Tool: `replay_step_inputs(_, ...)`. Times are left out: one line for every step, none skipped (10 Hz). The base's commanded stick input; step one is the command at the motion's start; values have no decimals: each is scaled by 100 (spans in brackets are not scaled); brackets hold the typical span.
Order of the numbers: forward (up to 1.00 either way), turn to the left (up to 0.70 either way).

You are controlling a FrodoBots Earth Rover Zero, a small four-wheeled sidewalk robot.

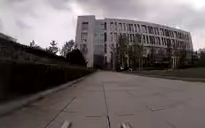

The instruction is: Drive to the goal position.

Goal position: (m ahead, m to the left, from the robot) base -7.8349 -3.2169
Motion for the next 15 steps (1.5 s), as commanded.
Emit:
replay_step_inputs(100, 0)
replay_step_inputs(100, 0)
replay_step_inputs(100, 0)
replay_step_inputs(100, -15)
replay_step_inputs(100, 0)
replay_step_inputs(100, -4)
replay_step_inputs(100, -10)
replay_step_inputs(100, 0)
replay_step_inputs(100, 0)
replay_step_inputs(100, -6)
replay_step_inputs(100, -19)
replay_step_inputs(100, -6)
replay_step_inputs(100, -6)
replay_step_inputs(100, -13)
replay_step_inputs(100, -2)
